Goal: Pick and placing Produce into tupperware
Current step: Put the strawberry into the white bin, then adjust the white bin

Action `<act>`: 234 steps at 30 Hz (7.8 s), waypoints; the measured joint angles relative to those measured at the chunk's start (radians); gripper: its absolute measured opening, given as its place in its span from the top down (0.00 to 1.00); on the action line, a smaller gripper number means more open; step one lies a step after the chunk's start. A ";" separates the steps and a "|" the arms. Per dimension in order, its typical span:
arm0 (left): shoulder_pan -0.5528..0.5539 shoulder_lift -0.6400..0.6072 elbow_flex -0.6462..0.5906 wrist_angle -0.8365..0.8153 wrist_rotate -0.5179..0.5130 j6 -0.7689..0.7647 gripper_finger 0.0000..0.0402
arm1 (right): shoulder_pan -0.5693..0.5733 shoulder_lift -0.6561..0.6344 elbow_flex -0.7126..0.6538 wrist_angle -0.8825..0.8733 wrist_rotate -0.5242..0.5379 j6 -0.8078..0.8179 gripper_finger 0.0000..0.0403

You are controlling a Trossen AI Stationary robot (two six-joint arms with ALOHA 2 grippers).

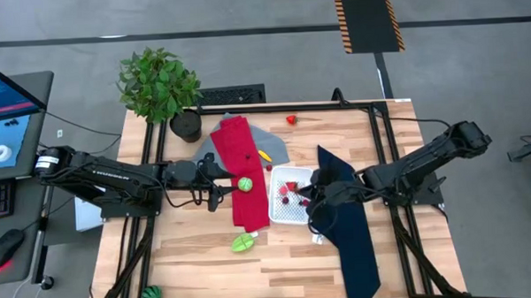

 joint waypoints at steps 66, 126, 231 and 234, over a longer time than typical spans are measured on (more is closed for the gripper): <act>-0.545 0.255 0.063 0.044 -0.431 -0.532 0.29 | 0.230 0.089 -0.409 0.632 -0.044 -0.104 0.47; -0.310 0.241 0.285 -0.171 -0.405 -0.202 0.28 | 0.135 0.063 -0.289 0.517 -0.053 0.038 0.97; -0.105 0.886 0.637 -0.120 0.232 -0.273 1.00 | -0.124 0.106 0.150 -0.159 -0.218 0.110 0.97; -0.160 0.846 0.637 -0.219 0.167 -0.275 1.00 | -0.123 0.154 0.151 -0.156 -0.231 0.115 0.97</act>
